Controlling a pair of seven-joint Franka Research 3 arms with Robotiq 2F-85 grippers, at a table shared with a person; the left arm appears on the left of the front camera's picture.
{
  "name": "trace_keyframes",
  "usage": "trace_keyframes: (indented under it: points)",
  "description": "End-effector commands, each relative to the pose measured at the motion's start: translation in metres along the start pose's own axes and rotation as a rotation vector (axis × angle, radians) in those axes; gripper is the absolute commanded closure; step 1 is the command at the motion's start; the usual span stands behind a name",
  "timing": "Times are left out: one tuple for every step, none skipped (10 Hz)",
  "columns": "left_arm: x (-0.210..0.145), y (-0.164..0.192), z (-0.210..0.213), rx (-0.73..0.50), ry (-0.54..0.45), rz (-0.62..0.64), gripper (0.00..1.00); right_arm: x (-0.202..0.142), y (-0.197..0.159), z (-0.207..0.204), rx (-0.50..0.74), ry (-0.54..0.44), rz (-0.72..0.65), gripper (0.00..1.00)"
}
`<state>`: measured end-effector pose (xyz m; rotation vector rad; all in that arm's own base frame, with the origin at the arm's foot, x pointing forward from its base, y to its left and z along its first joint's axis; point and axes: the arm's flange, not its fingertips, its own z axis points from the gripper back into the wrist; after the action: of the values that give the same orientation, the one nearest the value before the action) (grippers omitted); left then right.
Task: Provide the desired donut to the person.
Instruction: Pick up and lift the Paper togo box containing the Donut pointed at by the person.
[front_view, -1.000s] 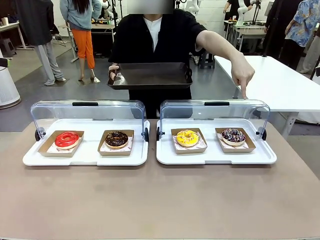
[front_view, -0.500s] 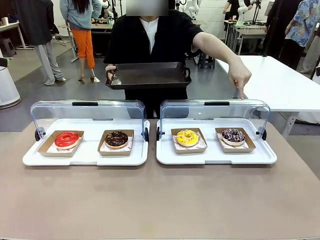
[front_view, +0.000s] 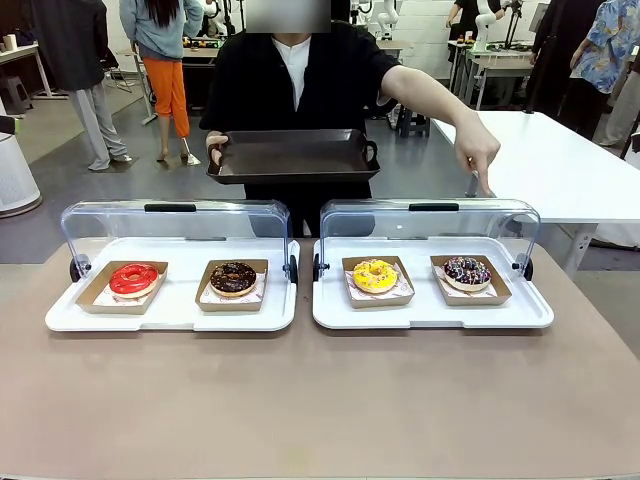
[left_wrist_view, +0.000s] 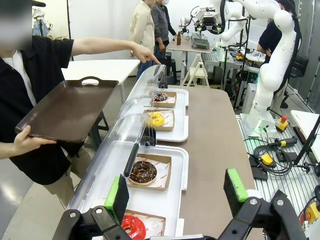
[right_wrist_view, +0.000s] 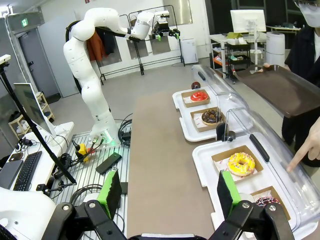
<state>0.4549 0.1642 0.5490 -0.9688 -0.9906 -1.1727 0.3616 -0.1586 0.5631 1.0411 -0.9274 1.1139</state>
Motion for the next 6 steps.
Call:
trace_keyframes:
  points:
    - [0.0,-0.001,0.002,-0.005,-0.012,-0.002,0.0,0.0,0.0,0.0,0.003,-0.004,0.003,0.0]
    - [0.0,-0.001,0.002,-0.005,-0.012,-0.002,0.0,0.0,0.0,0.0,0.003,-0.004,0.003,0.0]
    - [0.0,-0.001,0.002,-0.005,-0.012,-0.002,0.0,0.0,0.0,0.0,0.003,-0.004,0.003,0.0]
    - [0.0,-0.001,0.002,-0.005,-0.012,-0.002,0.0,0.0,0.0,0.0,0.0,0.0,0.0,0.0]
    - [0.0,-0.001,0.002,-0.005,-0.012,-0.002,0.0,0.009,0.001,-0.01,0.013,0.14,0.017,0.0]
    - [0.0,-0.001,0.002,-0.005,-0.012,-0.002,0.0,0.019,-0.002,-0.02,-0.003,0.245,0.031,0.0]
